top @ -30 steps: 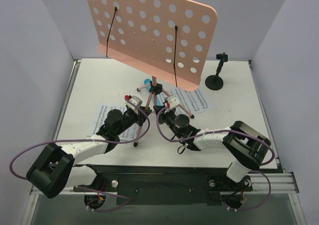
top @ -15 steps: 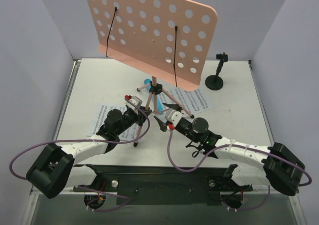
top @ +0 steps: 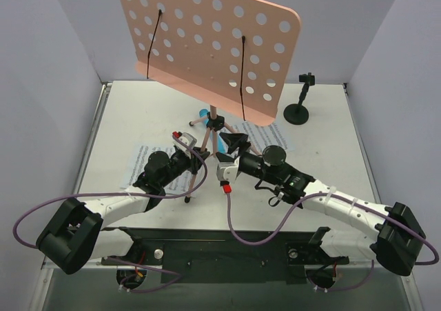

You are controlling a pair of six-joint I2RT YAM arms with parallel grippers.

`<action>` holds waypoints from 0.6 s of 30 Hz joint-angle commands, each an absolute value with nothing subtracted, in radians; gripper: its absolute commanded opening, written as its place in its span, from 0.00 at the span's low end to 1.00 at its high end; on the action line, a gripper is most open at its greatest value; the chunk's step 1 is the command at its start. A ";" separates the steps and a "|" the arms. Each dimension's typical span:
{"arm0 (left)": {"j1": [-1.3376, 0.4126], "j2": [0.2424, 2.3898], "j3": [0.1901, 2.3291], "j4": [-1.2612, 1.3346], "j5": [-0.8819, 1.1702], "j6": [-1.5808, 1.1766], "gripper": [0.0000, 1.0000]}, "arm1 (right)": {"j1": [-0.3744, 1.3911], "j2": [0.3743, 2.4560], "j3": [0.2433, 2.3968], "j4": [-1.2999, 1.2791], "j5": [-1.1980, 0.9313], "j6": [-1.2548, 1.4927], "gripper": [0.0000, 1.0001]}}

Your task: Set up the instrument practice props

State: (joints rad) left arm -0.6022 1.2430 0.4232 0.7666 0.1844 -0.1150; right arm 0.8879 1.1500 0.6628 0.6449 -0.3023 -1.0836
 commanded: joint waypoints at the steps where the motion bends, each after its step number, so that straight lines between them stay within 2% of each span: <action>1: -0.601 1.224 0.433 0.824 0.235 -0.067 0.00 | 0.830 1.172 0.736 0.655 -0.414 -1.112 0.61; 18: -0.598 1.229 0.433 0.827 0.241 -0.072 0.00 | 0.761 1.310 0.816 0.696 -0.485 -1.035 0.50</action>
State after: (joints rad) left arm -0.6003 1.2434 0.4232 0.7670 0.1890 -0.1150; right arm 0.7773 1.2945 0.7616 0.6361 -0.4335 -1.0641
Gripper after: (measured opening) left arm 0.276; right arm 0.503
